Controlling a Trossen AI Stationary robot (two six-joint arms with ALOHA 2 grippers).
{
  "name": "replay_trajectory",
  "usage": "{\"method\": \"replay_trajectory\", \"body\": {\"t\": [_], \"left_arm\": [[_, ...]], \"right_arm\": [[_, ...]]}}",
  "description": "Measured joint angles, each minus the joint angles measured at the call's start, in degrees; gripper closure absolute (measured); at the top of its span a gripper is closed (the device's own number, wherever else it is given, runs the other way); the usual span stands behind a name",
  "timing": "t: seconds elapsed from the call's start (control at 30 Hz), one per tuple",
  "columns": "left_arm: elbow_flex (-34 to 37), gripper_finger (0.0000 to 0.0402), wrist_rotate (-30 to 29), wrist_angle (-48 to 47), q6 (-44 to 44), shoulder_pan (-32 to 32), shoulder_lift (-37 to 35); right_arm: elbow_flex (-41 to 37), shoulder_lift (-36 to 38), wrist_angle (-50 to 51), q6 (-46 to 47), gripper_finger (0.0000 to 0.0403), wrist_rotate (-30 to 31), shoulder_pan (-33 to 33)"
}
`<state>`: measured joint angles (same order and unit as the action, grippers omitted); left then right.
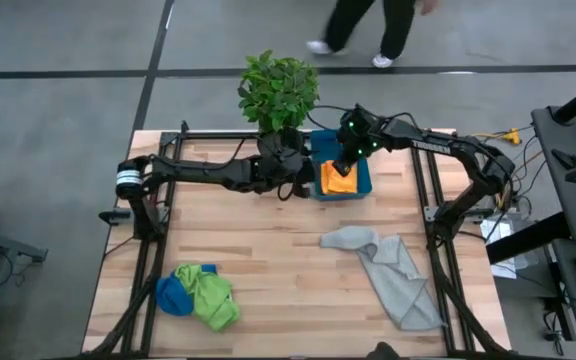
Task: Fold microfiber towels
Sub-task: Put the orange microfiber towel into the blue bin
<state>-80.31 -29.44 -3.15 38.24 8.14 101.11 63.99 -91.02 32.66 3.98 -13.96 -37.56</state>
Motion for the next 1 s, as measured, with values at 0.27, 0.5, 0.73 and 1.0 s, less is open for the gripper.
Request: {"method": "replay_trajectory", "body": {"t": [0.27,0.5,0.73,1.0], "left_arm": [[1.12,0.0265,-0.50,-13.07,-6.24,0.00,-3.49],[4.55,0.0265,-0.13,-12.47,-7.70,0.00,-5.75],[8.88,0.0265,0.40,-12.92,-7.92,-0.02,-9.30],[13.97,0.0265,0.44,-12.30,-8.01,-0.02,-13.39]], "right_arm": [[7.64,-5.54,7.89,19.38,0.0262,10.54,0.56],[14.10,-12.24,10.48,25.88,0.0239,15.69,2.80],[18.17,-16.74,19.67,28.17,0.0265,19.02,3.59],[16.62,-16.81,21.04,31.23,0.0269,19.88,4.33]]}}
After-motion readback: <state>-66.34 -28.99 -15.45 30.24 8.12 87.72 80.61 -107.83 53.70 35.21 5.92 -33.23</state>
